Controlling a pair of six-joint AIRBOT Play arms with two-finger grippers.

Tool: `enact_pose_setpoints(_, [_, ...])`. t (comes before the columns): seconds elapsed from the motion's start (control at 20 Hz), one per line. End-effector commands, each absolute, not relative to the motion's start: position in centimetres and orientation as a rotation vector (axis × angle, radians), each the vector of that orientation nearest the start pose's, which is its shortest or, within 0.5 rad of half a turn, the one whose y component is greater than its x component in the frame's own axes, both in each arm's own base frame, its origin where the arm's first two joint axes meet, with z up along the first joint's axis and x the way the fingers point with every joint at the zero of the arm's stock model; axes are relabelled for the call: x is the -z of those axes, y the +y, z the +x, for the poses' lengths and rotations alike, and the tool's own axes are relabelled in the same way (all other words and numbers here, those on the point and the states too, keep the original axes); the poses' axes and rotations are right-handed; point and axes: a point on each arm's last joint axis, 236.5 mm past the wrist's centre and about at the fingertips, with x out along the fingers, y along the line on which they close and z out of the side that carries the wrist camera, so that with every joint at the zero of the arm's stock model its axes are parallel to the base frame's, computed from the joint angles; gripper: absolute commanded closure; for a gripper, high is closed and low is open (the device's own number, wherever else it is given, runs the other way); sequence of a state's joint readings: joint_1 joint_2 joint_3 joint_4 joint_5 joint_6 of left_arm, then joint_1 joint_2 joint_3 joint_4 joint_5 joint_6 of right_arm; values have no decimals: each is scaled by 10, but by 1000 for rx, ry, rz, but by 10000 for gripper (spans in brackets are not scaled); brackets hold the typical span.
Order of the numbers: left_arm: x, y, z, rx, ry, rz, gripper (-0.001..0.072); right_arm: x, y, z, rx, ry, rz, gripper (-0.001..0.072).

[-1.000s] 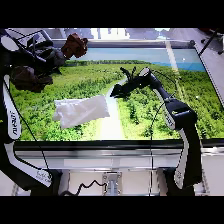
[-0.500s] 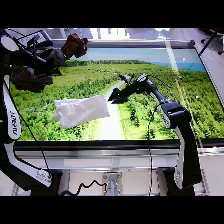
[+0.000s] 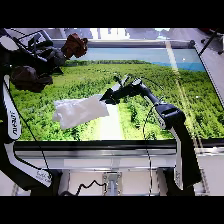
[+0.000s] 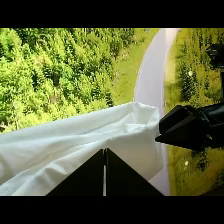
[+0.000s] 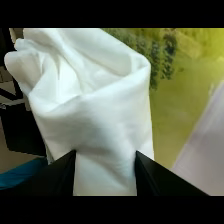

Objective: Fold the shirts.

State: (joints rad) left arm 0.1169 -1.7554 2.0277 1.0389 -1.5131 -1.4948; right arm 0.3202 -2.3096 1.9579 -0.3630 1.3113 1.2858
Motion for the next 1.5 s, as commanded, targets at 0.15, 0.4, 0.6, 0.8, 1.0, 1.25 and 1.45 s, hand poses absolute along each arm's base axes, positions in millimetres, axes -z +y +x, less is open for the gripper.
enact_pose_setpoints(0.15, [-114,-64,504,396,1162,-361,689,67,392,443,-1104,1452,807,294])
enact_pose_setpoints(0.4, [-114,-64,504,396,1162,-361,690,69,392,453,-1077,1421,812,687])
enact_pose_setpoints(0.6, [-114,-64,504,396,1163,-361,690,61,378,493,-975,1297,816,689])
enact_pose_setpoints(0.8, [-115,-66,502,404,1168,-366,689,67,283,546,-686,1235,648,690])
enact_pose_setpoints(1.0, [-119,-73,502,431,1161,-387,689,64,117,546,-311,1329,339,690])
enact_pose_setpoints(1.25, [-122,-94,498,483,1167,-389,689,0,-55,503,82,1382,105,690])
enact_pose_setpoints(1.45, [-121,-114,490,524,1189,-363,688,-49,-138,444,273,1437,128,690])
